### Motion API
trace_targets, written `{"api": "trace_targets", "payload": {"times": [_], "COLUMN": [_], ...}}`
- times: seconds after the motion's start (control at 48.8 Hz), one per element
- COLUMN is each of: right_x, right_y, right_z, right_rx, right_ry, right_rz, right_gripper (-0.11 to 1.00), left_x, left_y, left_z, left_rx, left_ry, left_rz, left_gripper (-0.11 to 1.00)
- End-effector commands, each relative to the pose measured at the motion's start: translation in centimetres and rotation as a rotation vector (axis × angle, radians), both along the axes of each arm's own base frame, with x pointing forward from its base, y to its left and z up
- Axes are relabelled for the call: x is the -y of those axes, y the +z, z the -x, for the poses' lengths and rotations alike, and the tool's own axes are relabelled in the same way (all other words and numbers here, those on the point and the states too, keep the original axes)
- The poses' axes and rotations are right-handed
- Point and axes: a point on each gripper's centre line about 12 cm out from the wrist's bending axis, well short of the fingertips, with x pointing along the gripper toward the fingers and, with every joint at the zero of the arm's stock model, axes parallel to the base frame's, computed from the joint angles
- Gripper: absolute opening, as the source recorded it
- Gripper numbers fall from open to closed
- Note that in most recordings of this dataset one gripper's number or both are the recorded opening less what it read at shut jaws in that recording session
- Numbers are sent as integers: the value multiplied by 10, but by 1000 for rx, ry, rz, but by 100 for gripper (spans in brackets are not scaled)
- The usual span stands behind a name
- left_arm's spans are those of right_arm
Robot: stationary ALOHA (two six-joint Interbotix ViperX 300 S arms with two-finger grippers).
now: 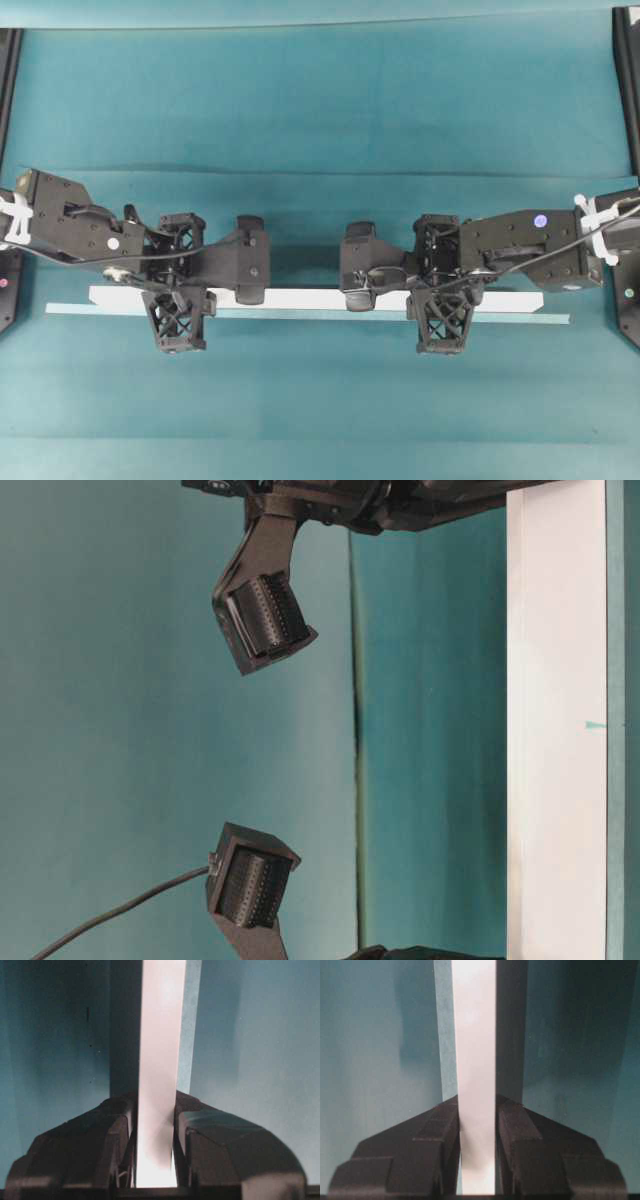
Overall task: Lift a wooden board with both hands.
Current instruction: 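Set the board down on the table with both grippers, then open both grippers and raise them off the board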
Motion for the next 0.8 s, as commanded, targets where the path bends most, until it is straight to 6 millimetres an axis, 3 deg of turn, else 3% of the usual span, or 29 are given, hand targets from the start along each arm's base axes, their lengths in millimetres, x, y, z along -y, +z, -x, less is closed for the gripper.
{"api": "trace_targets", "payload": {"times": [0.0,0.205,0.267,0.328,0.431,0.533,0.595,0.779], "right_x": [-2,-1,-1,0,2,2,2,3], "right_y": [-3,-3,-4,-4,-3,-3,-2,8], "right_z": [-2,-2,-2,-2,-2,-1,-2,-4], "right_rx": [9,6,4,2,4,10,19,56], "right_ry": [-7,-9,-18,-30,-50,-46,-53,-60], "right_rz": [-4,-5,-11,-20,-31,-29,-30,-32], "right_gripper": [21,22,23,36,66,90,95,94], "left_x": [-2,-4,-5,-5,-6,-6,-6,-6], "left_y": [5,5,5,5,4,5,6,19], "left_z": [-6,-4,-4,-4,-3,-1,0,-1], "left_rx": [37,37,40,40,52,64,67,103], "left_ry": [-2,-10,-9,-8,-12,-30,-43,-61], "left_rz": [-3,-9,-9,-8,-11,-19,-24,-32], "left_gripper": [17,18,28,46,76,96,99,99]}}
